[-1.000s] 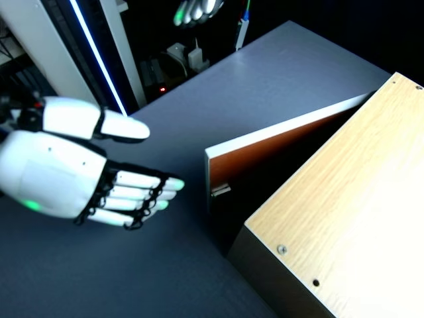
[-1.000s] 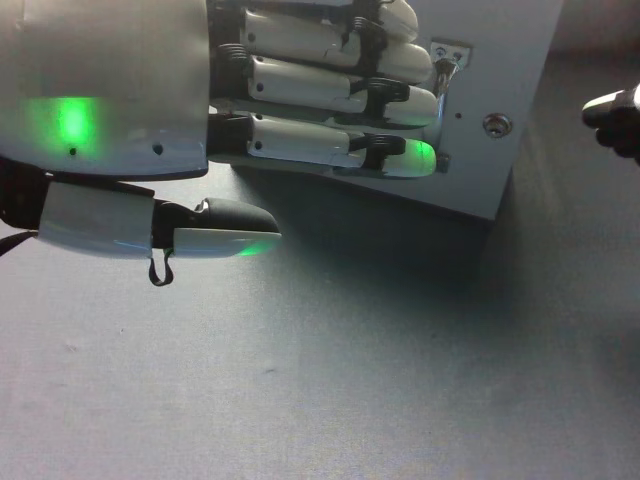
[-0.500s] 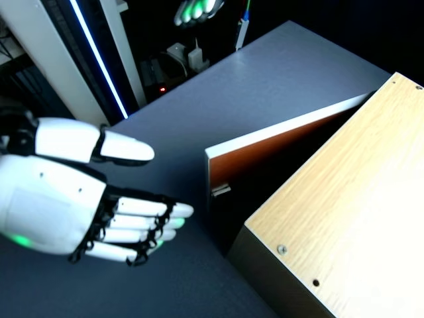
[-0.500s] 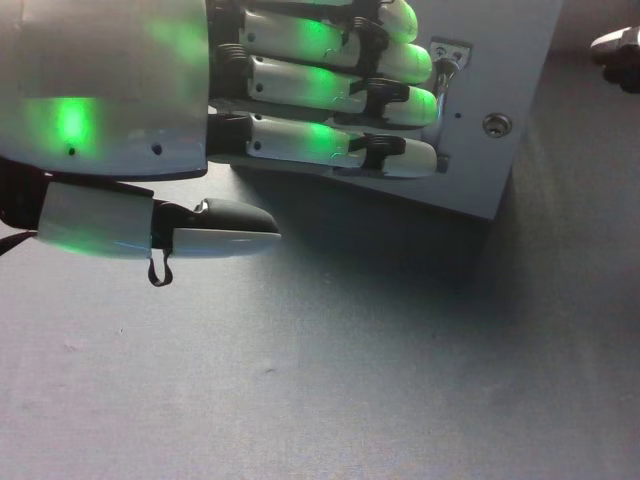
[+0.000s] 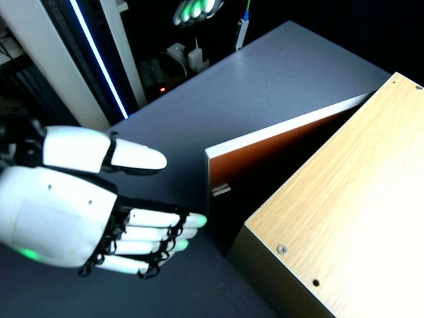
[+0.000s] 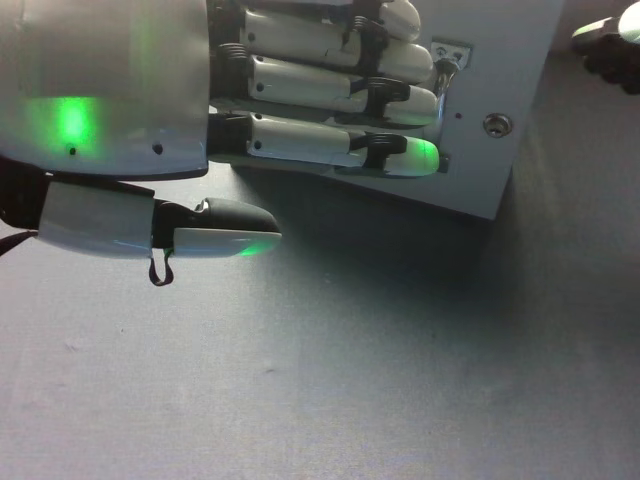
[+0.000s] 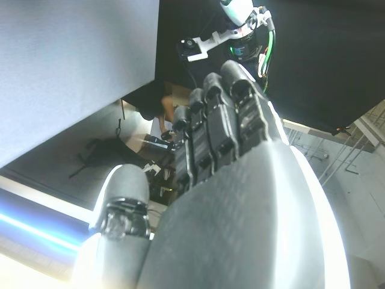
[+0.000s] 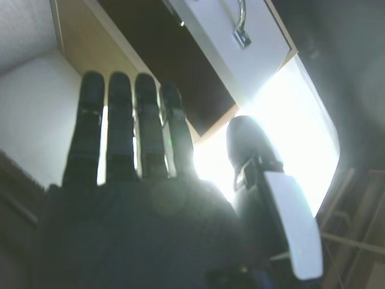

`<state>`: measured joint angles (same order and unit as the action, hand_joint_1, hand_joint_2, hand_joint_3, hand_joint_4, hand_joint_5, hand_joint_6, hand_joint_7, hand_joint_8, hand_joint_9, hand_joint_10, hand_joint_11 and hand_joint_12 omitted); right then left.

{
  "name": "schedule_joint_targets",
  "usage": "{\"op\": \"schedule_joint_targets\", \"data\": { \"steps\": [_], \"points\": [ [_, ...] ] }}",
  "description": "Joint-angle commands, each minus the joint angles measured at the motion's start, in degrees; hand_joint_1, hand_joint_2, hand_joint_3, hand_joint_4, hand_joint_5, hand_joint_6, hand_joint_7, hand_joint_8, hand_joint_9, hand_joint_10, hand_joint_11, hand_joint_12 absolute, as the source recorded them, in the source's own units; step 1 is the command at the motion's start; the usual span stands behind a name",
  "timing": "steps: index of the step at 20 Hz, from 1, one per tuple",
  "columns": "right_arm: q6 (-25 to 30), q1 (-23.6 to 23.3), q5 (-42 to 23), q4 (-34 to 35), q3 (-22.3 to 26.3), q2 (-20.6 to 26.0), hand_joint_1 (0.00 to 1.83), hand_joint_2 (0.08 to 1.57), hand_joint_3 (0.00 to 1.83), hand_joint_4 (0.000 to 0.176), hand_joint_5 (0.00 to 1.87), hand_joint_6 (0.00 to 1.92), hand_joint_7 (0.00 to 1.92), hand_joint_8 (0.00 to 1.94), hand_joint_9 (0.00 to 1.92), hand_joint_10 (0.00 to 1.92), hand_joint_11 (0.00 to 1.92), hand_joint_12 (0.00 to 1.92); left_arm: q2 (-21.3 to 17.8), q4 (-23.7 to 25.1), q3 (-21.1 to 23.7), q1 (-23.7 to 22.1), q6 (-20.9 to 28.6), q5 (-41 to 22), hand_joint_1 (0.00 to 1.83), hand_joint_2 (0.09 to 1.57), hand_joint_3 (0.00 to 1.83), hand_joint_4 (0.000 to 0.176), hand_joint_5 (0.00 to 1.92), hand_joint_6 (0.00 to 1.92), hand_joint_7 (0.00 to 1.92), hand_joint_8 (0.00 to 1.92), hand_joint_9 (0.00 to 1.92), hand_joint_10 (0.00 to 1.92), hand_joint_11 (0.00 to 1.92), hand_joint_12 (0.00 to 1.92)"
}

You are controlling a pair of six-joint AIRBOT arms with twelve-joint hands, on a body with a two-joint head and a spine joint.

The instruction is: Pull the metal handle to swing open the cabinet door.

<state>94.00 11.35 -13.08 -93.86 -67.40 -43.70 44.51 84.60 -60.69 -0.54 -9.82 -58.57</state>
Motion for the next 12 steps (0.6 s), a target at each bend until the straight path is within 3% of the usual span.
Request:
{"op": "schedule_joint_targets", "data": {
  "steps": [1, 12],
  "points": [
    [0.36, -0.71, -0.3, 2.7, -0.44, 0.23, 0.0, 1.57, 0.08, 0.0, 0.33, 0.0, 0.32, 0.0, 0.28, 0.0, 0.0, 0.73, -0.37, -5.65, -0.02, -0.56, -0.49, -1.5, 0.0, 1.57, 0.12, 0.0, 0.27, 0.0, 0.27, 0.0, 0.25, 0.0, 0.0, 0.63],
    [0.36, 1.0, -7.67, 9.78, -2.16, -0.87, 0.0, 1.57, 0.08, 0.0, 0.33, 0.0, 0.32, 0.0, 0.28, 0.0, 0.0, 0.73, -0.37, -5.65, -0.02, -0.56, -0.49, -1.5, 0.0, 1.57, 0.12, 0.0, 0.27, 0.0, 0.28, 0.0, 0.25, 0.0, 0.0, 0.63]
  ]
}}
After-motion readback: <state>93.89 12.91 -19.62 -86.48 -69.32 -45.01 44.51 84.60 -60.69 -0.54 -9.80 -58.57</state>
